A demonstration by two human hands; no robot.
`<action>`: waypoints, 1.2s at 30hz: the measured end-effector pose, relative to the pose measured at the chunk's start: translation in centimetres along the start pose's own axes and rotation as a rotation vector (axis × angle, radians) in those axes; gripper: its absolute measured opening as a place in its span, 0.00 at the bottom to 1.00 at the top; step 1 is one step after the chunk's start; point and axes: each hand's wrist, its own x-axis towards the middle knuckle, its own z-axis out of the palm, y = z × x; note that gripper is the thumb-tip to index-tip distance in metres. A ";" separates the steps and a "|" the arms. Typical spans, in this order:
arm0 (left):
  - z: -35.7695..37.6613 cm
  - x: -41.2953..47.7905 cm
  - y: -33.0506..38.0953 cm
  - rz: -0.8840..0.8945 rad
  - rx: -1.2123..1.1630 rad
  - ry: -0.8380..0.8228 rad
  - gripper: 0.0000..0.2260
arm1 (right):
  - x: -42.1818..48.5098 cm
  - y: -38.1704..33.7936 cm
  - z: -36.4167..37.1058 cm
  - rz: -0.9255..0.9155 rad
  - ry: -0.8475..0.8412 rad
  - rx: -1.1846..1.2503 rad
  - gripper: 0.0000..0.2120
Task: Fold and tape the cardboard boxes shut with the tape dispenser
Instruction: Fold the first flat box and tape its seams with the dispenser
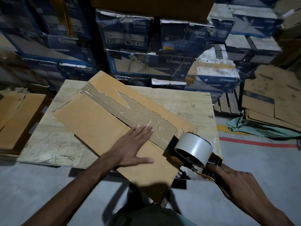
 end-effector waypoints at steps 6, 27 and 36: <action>0.3 2.1 10.9 -0.067 -0.163 -0.103 0.52 | -0.2 0.3 0.7 0.036 -0.018 0.033 0.37; -1.2 3.4 -3.2 -0.340 -0.093 0.194 0.62 | 13.6 -5.4 -1.8 0.028 0.054 0.119 0.16; -1.7 2.9 -2.7 -0.365 -0.049 0.359 0.65 | 13.6 -6.7 -6.7 0.022 0.124 0.107 0.12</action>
